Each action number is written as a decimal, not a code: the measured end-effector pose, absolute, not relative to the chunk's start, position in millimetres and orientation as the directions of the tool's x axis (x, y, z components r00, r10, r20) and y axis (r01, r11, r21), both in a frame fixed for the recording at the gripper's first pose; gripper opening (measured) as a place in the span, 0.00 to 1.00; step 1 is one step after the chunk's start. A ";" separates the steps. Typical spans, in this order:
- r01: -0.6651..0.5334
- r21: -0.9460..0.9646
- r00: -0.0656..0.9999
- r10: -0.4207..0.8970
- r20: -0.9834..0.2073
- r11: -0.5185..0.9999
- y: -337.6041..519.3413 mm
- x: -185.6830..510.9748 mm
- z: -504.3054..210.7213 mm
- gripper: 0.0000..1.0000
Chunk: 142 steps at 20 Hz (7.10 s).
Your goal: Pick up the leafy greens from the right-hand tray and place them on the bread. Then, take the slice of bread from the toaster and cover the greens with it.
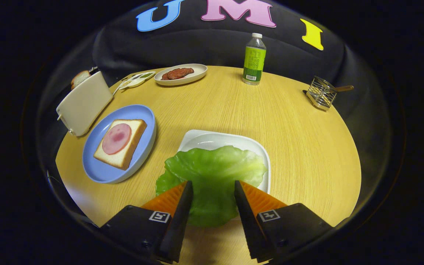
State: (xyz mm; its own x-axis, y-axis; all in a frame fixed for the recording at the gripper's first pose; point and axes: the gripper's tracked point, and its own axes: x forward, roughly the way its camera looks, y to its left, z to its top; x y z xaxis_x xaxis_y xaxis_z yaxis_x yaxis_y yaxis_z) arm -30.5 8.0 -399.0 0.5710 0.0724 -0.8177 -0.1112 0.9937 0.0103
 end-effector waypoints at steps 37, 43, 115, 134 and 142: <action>-0.223 0.125 0.665 0.245 -0.706 0.967 71.6 5.9 -226.0 0.05; -0.302 0.164 0.637 0.326 -0.698 0.939 136.9 19.8 -228.7 0.05; -0.483 0.018 0.743 0.420 -0.522 0.876 439.0 138.9 -199.8 1.00; -0.448 0.066 0.658 0.379 -0.650 0.892 475.2 155.5 -253.0 0.24; -0.490 0.131 0.655 0.463 -0.597 0.862 457.5 155.0 -198.8 0.13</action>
